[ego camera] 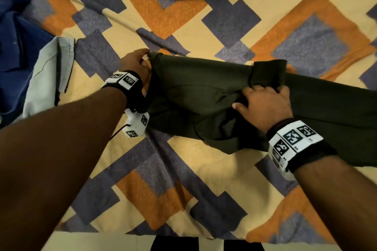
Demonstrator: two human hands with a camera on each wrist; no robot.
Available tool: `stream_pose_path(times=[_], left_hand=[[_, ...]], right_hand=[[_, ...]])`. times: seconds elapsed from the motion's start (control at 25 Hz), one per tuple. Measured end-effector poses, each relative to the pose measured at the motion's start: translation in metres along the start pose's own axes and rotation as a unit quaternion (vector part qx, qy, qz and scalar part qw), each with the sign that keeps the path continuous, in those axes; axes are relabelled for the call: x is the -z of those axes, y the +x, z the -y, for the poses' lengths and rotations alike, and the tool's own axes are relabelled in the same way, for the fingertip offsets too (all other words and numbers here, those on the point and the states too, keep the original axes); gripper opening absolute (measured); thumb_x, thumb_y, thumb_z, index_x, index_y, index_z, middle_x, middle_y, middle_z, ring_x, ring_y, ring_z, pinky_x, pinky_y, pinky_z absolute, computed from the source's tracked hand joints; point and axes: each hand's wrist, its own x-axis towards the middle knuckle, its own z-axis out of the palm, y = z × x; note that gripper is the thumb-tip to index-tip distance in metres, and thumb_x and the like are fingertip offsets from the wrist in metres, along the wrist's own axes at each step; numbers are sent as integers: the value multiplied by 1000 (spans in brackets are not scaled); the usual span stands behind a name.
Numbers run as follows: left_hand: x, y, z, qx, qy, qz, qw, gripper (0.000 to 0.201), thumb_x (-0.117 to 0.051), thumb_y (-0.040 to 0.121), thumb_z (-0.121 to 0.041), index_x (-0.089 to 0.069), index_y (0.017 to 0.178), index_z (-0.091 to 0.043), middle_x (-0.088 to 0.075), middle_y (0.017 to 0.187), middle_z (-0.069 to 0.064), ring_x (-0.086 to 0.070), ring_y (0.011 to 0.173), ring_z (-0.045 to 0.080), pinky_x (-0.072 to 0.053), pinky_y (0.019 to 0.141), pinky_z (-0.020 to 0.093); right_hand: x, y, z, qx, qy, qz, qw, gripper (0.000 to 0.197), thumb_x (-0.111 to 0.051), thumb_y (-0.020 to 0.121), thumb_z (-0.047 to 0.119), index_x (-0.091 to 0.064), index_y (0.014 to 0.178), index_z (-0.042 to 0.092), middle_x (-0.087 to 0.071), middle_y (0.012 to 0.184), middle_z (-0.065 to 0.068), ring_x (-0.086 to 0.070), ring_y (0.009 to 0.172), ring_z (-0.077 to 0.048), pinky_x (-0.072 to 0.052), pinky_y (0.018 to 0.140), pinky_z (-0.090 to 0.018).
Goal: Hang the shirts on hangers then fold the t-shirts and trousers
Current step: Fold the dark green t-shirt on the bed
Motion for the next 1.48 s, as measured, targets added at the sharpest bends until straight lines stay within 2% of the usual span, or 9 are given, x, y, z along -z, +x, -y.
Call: stream_pose_path(times=[0.16, 0.28, 0.44, 0.64, 0.8, 1.0, 1.12, 1.32, 1.48], left_hand=[[-5, -58, -32, -196, 163, -3, 967, 47, -56, 86, -11, -45, 132, -14, -40, 131, 18, -44, 115, 39, -41, 96, 51], [-31, -117, -49, -376, 308, 112, 867, 49, -55, 87, -24, -44, 135, -26, -38, 138, 12, -39, 121, 35, -34, 99, 48], [-64, -152, -56, -384, 426, 195, 796, 62, -57, 85, -50, -31, 140, -42, -27, 142, 4, -32, 127, 29, -29, 100, 45], [-67, -182, -53, -434, 322, 152, 827, 26, -77, 70, -30, -73, 96, -29, -55, 125, 13, -53, 111, 40, -43, 88, 50], [-65, -200, -13, -539, 295, 201, 763, 28, -53, 79, -26, -71, 81, -6, -68, 92, 18, -68, 87, 37, -54, 79, 51], [-84, -214, 9, -490, 393, 211, 749, 25, -67, 71, -19, -68, 90, -3, -66, 105, 24, -63, 101, 44, -45, 87, 62], [-88, -221, 5, -443, 392, 237, 771, 38, -78, 63, -16, -69, 99, -7, -61, 111, 27, -59, 101, 48, -43, 87, 63], [-76, -226, -6, -424, 389, 248, 779, 21, -63, 77, -20, -67, 94, -8, -60, 104, 21, -57, 96, 42, -44, 84, 54], [-54, -237, -25, -397, 289, 274, 827, 28, -52, 92, -22, -58, 110, -3, -63, 103, 25, -61, 97, 41, -47, 86, 46]], right_hand=[[-19, -23, -37, 5, -14, 69, 998, 92, -51, 71, 79, -21, 145, 34, -45, 142, 2, -47, 123, -25, -26, 96, -47], [-33, -35, -60, 48, -63, 104, 991, 102, -58, 66, 79, -13, 149, 39, -28, 154, 7, -43, 128, -24, -25, 96, -47], [-51, -48, -72, 86, -109, 38, 990, 40, -51, 91, 40, -50, 130, 31, -49, 136, 6, -43, 121, -23, -25, 96, -47], [-53, -84, -92, 127, 175, 72, 974, 16, -37, 98, 31, -47, 100, 19, -66, 88, -11, -63, 93, -33, -42, 88, -42], [-81, -146, -116, 70, 200, 214, 954, 24, -52, 92, 44, -47, 107, 27, -61, 98, 0, -62, 95, -29, -47, 79, -38], [-135, -192, -90, 87, 141, 34, 986, 49, -39, 86, 56, -58, 105, 15, -63, 98, -11, -61, 88, -35, -49, 75, -43], [-165, -211, -42, 72, 127, 141, 979, 55, -43, 85, 65, -55, 116, 20, -60, 111, -6, -57, 102, -31, -44, 84, -41], [-194, -221, -26, -121, 112, 112, 980, 41, -56, 88, 33, -50, 126, 20, -49, 122, -12, -47, 109, -36, -38, 87, -46], [-178, -230, -52, -90, 299, 106, 944, 28, -47, 93, 11, -55, 120, 9, -61, 115, -20, -57, 104, -37, -41, 84, -37]])
